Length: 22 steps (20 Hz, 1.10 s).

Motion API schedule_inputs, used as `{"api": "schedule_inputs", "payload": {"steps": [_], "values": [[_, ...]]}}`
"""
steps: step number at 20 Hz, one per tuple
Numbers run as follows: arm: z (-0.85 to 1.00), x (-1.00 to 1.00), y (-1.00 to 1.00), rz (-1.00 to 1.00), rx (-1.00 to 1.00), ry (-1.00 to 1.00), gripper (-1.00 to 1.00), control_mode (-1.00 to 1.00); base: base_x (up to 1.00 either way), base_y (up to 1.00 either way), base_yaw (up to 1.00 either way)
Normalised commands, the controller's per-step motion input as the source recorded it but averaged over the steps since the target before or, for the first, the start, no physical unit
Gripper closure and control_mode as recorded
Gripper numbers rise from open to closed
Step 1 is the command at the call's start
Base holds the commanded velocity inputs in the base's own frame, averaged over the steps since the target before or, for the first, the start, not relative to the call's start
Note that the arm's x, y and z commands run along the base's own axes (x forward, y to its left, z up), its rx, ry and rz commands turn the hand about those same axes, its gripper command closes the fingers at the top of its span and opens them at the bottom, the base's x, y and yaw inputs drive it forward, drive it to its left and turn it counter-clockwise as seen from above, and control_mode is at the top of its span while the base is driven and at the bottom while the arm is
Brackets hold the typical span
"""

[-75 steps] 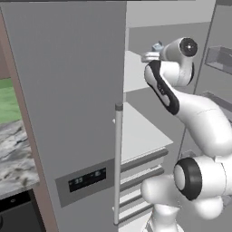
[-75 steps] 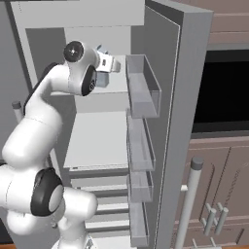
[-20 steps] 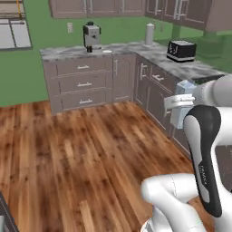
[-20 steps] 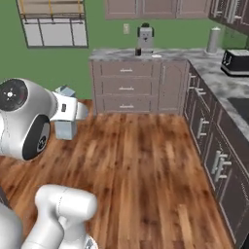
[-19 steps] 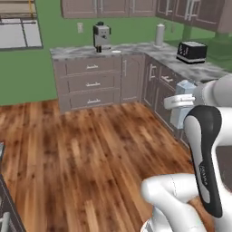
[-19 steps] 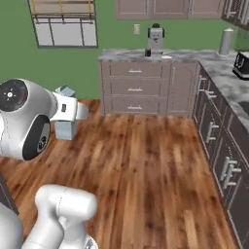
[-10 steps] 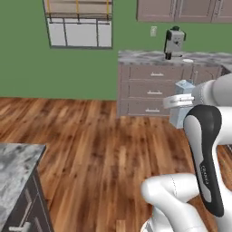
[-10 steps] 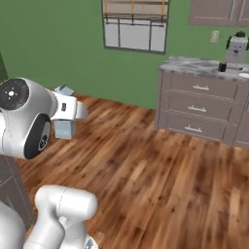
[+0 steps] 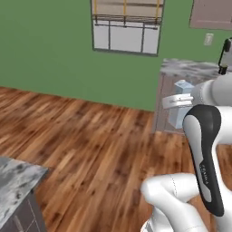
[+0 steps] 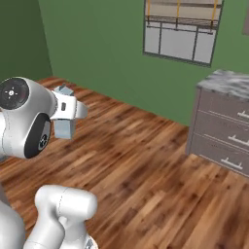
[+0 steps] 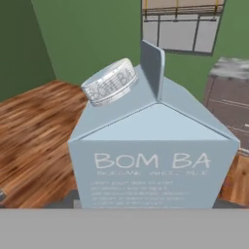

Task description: Take a sugar cube from the saucer and place it inside the coffee. Then, grab milk from the fridge and place it next to the coffee on the counter to sweeten the coffee.

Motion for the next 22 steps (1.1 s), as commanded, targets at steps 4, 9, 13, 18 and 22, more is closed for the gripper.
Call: {"api": "schedule_inputs", "payload": {"steps": [4, 9, 13, 18, 22], "values": [[0.00, 0.00, 0.00, 0.00, 0.00, 0.00, 1.00, 1.00, 1.00, -0.38, 0.34], [0.00, 0.00, 0.00, 0.00, 0.00, 0.00, 1.00, 1.00, 0.84, -0.39, 0.23], [0.00, 0.00, 0.00, 0.00, 0.00, 0.00, 1.00, 1.00, 0.69, -0.57, 0.01], [0.00, 0.00, 0.00, 0.00, 0.00, 0.00, 1.00, 1.00, 0.86, -0.62, -0.02], [0.00, 0.00, 0.00, 0.00, 0.00, 0.00, 1.00, 1.00, 0.88, -0.63, -0.07]]}}
